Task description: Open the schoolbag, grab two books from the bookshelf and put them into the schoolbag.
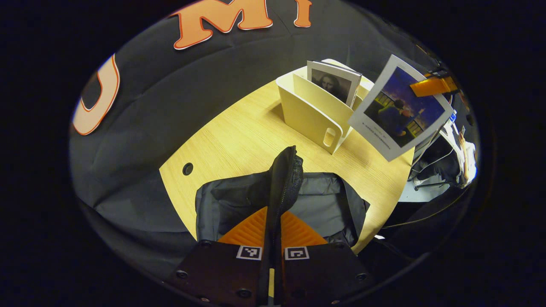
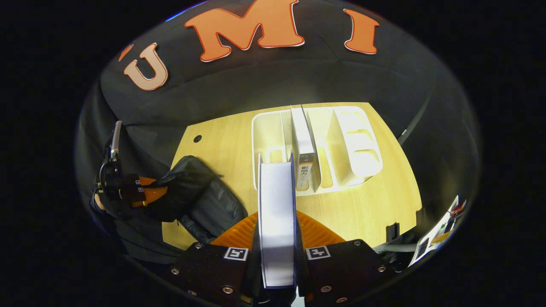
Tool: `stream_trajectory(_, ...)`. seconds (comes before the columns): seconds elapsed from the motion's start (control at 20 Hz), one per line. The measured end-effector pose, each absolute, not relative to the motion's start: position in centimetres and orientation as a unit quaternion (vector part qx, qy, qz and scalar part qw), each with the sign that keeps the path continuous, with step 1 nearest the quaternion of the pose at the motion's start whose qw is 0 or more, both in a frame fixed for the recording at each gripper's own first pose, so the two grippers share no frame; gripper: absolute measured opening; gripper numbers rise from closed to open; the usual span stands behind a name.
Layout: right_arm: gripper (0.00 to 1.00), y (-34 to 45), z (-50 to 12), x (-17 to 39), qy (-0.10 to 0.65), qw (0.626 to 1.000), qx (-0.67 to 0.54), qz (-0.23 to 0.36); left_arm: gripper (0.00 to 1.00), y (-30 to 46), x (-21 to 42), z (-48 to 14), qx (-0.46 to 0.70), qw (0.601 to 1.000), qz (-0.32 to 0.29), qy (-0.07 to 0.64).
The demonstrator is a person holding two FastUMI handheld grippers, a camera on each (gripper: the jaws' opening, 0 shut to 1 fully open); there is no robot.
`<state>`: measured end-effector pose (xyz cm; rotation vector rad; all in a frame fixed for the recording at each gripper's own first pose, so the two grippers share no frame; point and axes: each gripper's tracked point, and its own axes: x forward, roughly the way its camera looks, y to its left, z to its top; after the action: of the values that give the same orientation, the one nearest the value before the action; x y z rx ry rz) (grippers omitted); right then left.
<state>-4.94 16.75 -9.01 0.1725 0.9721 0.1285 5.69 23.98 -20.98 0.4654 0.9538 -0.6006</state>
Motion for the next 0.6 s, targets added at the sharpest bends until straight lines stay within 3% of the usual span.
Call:
stream_trajectory(0.5, 0.33, 19.8, -10.8, -7.8, 0.448, 0.871, 0.183, 0.088, 0.05, 22.8, 5.3, -20.4, 0.211, 0.822, -0.28, 0.448)
stream_trajectory(0.55, 0.25, 20.5, -10.9, -8.3, 0.449, 0.867, 0.193, 0.096, 0.05, 22.9, 5.2, -20.5, 0.21, 0.823, -0.28, 0.448)
stream_trajectory(0.6, 0.33, 21.2, -11.0, -8.5, 0.449, 0.863, 0.207, 0.101, 0.05, 22.8, 5.2, -20.5, 0.208, 0.823, -0.279, 0.448)
